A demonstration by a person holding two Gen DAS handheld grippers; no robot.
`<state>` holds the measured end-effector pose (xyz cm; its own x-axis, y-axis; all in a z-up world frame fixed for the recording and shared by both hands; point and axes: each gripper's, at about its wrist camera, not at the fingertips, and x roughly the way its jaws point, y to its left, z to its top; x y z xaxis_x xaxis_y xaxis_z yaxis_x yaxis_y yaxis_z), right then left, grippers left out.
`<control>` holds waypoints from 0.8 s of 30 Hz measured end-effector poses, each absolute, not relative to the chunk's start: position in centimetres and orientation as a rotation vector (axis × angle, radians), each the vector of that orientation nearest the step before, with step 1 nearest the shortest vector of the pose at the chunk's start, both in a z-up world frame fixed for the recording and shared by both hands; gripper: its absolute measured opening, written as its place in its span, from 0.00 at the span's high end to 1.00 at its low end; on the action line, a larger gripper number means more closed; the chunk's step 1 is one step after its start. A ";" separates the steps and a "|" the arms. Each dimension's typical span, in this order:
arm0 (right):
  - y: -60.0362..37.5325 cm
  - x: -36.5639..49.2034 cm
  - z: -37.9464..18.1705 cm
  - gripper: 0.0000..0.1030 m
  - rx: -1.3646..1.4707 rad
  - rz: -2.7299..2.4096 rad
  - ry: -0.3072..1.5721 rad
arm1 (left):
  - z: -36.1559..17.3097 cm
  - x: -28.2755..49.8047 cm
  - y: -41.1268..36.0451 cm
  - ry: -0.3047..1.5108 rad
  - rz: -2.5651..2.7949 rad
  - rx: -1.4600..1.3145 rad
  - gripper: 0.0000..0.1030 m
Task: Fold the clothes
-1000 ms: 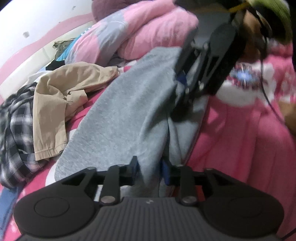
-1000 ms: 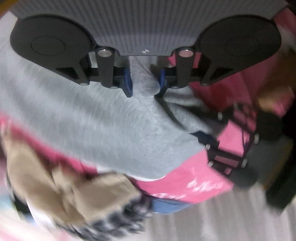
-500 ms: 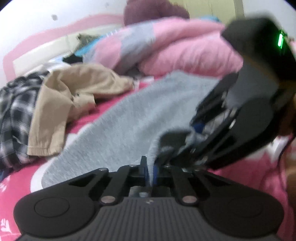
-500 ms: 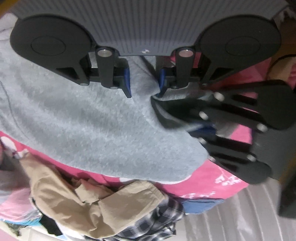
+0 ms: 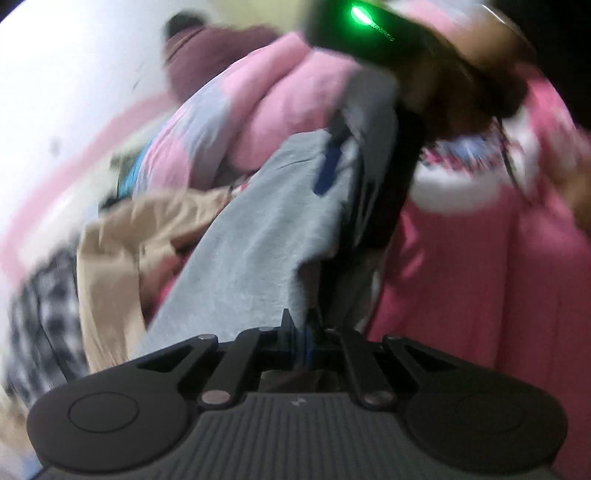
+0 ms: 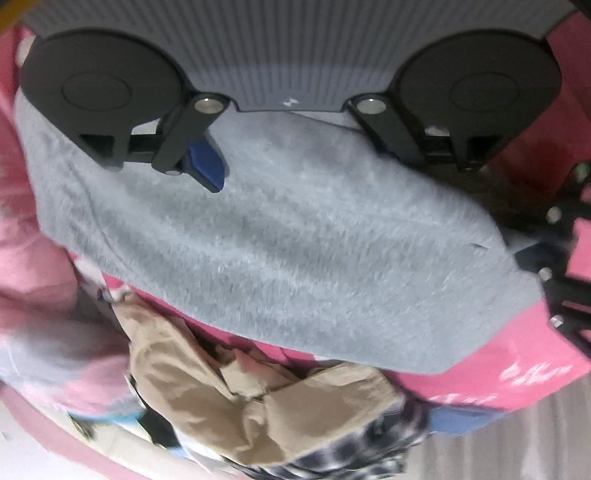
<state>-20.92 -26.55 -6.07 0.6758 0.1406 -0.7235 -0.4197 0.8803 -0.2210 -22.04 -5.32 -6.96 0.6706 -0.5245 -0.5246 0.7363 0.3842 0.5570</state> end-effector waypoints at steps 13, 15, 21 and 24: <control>-28.2 -25.7 0.1 0.27 -0.595 0.743 0.602 | -7.9 -22.2 -5.4 0.247 -0.809 0.895 0.92; -26.7 -25.1 -0.6 0.43 -0.591 0.777 0.603 | -7.9 -22.3 -5.4 0.245 -0.807 0.901 0.92; -23.4 -25.9 -4.3 0.94 -0.915 0.750 0.438 | -8.1 -22.2 -5.2 0.238 -0.794 0.920 0.90; -23.9 -26.2 -7.5 0.94 -0.980 0.767 0.463 | -8.5 -22.2 -5.3 0.253 -0.804 0.920 0.86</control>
